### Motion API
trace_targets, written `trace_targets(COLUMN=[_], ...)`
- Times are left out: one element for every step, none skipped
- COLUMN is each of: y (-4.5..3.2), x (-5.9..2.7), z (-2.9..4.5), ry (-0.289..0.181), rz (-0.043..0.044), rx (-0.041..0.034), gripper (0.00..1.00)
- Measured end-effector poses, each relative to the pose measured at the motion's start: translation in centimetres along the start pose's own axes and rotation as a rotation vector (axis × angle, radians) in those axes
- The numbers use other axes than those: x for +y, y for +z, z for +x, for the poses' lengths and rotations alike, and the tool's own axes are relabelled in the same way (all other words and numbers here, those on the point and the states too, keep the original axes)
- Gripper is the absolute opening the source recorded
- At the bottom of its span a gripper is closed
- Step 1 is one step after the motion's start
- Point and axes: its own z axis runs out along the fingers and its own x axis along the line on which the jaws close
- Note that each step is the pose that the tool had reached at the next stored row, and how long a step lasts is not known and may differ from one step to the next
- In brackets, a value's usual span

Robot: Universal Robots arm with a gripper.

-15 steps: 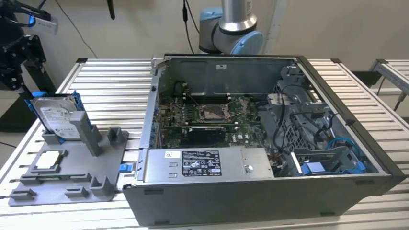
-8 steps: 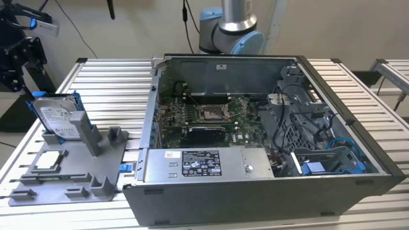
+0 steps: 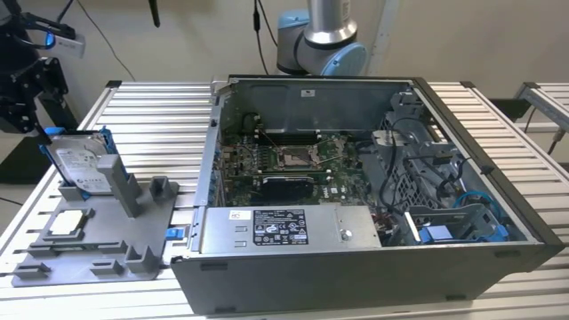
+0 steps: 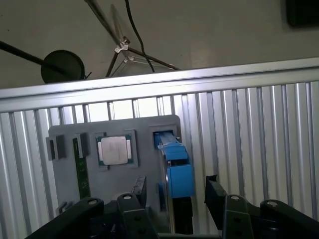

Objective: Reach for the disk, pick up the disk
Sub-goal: 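Pick up the disk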

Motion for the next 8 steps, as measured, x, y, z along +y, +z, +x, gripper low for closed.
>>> trace_targets(y=[0.16,0.36,0.54,0.73,0.9,1.09,1.28,1.46], x=[-0.01,-0.01,-0.01,-0.01,-0.01,-0.02,-0.02,-0.02], z=[0.01,0.02,0.02,0.02,0.03,0.03,0.04,0.04], ry=[0.0,0.0,0.0,0.0,-0.001,-0.002,-0.004,-0.006], rz=[-0.0002,-0.0002,-0.0002,-0.0003,-0.0004,-0.0004,-0.0002,-0.0003], rx=[-0.0008,-0.0017,-0.002,-0.0023,-0.0025,-0.0027,-0.0029,-0.003], gripper=[1.0,1.0,1.0,1.0,1.0,1.0,1.0,1.0])
